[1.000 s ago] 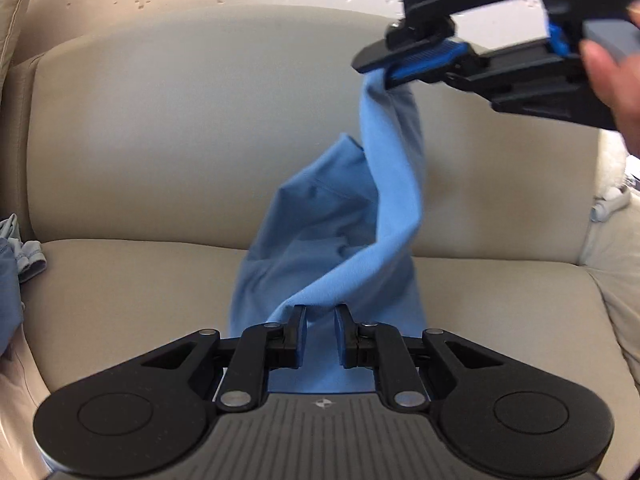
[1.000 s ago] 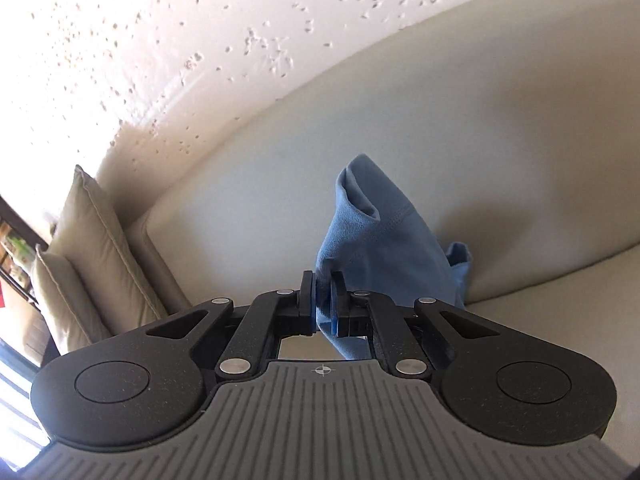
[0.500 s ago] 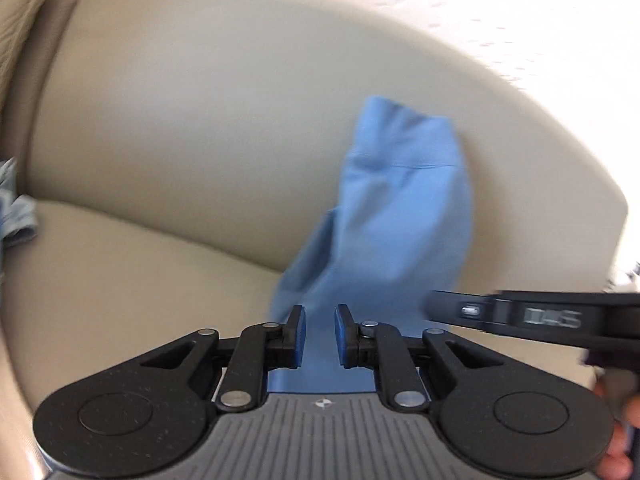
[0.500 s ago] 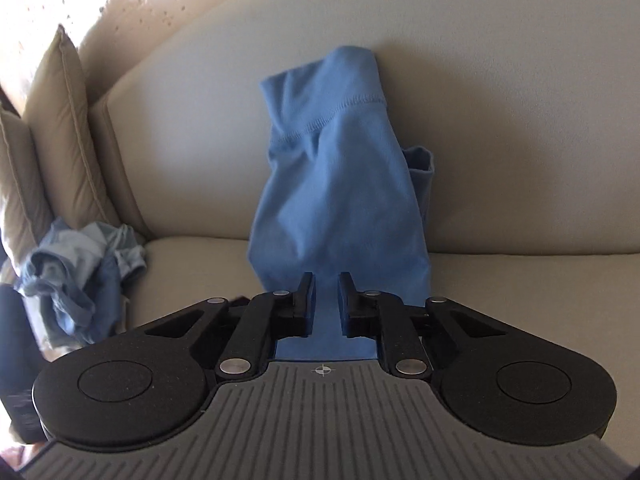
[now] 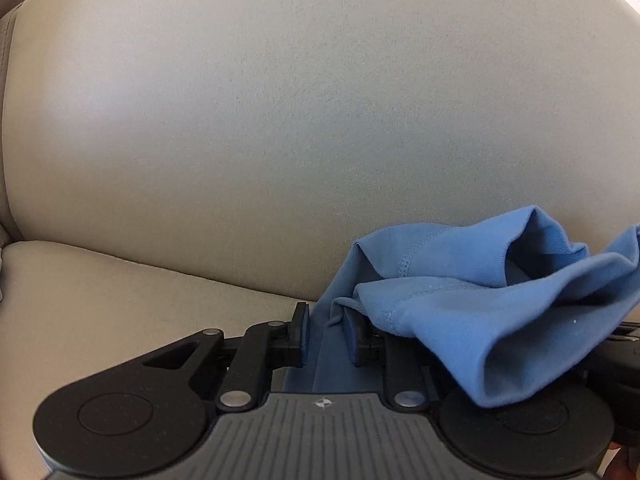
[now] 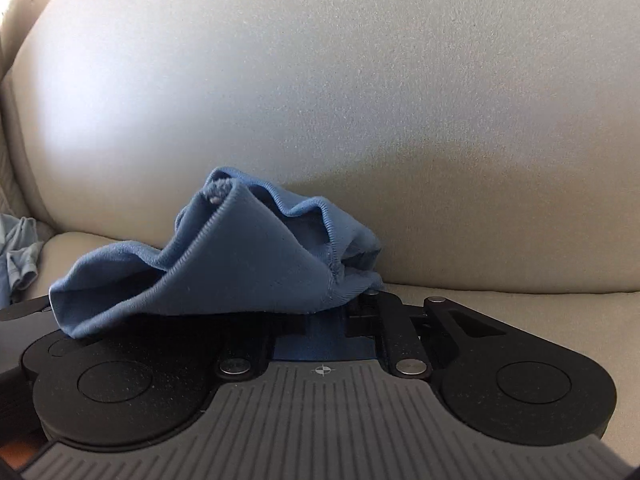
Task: Fold clothes
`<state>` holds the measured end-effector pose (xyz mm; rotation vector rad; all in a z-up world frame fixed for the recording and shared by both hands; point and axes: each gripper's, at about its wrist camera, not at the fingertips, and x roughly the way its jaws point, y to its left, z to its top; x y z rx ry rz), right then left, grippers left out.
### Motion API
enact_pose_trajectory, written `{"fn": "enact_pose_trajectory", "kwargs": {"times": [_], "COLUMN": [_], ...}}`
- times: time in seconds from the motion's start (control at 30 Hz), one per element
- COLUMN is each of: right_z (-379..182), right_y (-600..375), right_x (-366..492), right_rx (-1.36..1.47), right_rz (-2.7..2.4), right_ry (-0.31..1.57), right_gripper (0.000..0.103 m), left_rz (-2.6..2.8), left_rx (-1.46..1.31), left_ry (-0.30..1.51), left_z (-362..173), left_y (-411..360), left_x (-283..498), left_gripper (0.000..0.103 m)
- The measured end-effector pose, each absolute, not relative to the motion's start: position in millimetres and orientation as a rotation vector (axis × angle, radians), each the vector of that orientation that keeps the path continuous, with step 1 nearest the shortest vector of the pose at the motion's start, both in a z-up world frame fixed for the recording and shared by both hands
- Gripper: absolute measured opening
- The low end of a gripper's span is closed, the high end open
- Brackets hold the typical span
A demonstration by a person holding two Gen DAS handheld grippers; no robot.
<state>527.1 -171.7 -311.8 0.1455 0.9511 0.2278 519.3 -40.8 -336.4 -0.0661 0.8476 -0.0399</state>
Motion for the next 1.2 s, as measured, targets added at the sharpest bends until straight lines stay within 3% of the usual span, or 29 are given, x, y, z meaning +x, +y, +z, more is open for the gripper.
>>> {"fn": "enact_pose_trajectory", "kwargs": {"times": [0.17,0.43,0.53,0.7,0.8,0.9,1.0,1.2], "right_z": [-291.9,-234.3,-232.2,-249.6,-260.4,-275.3,-302.0,-309.9], "right_y": [-180.7,-184.0,-170.1,-173.6,-184.8,-180.8,-177.1,-196.2], "right_x": [505.1,393.7,350.3,300.2,301.1,317.3,329.4,315.9], "right_rx": [0.2,-0.001,-0.134,-0.118,-0.056,-0.001,-0.051,-0.14], "right_rz": [0.26,0.46,0.473,0.408,0.403,0.388,0.39,0.416], "right_ry": [0.943,1.081,1.105,1.038,1.011,0.966,1.043,1.144], "right_gripper": [0.034,0.033,0.033,0.033,0.012,0.011,0.011,0.006], "left_rz": [-0.059,-0.183,-0.227,-0.241,-0.233,-0.204,-0.184,-0.147], "left_rx": [-0.138,0.058,0.088,0.062,0.045,0.037,0.081,-0.021], "left_ry": [0.829,0.825,0.842,0.787,0.751,0.811,0.917,0.976], "left_z": [-303.9,-247.0,-252.0,-279.5,-284.9,-307.0,-336.4,-326.4], "left_y": [-26.5,-37.3,-45.3,-53.5,-59.7,-56.3,-52.0,-29.8], "left_x": [479.5,366.6,325.3,294.6,308.5,338.6,358.3,345.2], "left_gripper": [0.023,0.022,0.021,0.019,0.016,0.017,0.021,0.019]}}
